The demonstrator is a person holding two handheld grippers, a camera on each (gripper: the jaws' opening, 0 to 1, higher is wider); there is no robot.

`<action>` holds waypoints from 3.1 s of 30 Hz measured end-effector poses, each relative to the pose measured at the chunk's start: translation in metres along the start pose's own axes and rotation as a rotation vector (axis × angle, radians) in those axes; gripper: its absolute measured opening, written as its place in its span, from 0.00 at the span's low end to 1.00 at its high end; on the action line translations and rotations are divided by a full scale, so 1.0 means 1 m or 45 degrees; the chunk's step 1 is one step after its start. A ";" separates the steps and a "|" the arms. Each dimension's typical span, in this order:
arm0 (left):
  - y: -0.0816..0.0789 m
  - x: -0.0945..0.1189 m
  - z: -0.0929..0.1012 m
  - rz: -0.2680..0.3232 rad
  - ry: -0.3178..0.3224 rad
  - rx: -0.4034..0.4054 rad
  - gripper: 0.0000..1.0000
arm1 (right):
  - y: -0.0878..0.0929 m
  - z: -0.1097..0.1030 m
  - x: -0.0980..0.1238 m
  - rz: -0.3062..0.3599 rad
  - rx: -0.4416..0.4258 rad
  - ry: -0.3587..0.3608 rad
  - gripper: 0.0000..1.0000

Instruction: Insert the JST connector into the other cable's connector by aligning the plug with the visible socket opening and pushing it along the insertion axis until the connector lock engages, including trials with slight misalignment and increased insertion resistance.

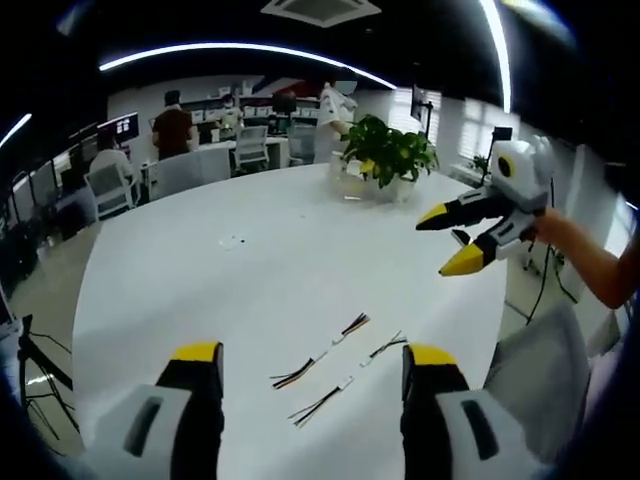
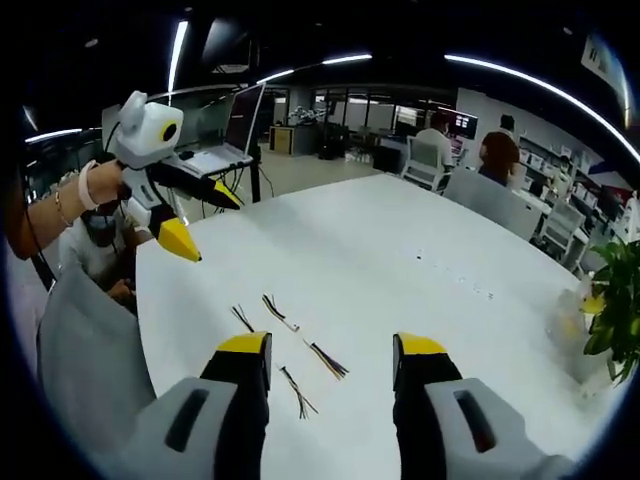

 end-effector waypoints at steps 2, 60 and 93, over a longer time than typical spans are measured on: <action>0.001 -0.001 -0.001 -0.002 0.000 0.006 0.70 | 0.001 0.001 -0.002 -0.006 0.001 -0.002 0.46; 0.012 -0.046 -0.009 -0.045 0.091 0.033 0.67 | 0.018 0.000 -0.054 -0.114 0.016 -0.130 0.43; 0.033 -0.063 -0.007 -0.099 0.116 0.091 0.65 | 0.032 -0.003 -0.072 -0.157 -0.027 -0.186 0.36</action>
Point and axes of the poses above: the point that each gripper's makers call its tool centre point, and the gripper's own axes: x roughly backward along the fingers, z roughly to its right, y roughly out of its underside, the point moved 1 cm from there along x, roughly backward along the fingers, and after that the axes turned 3 degrees about -x, right-handed, at the moved point
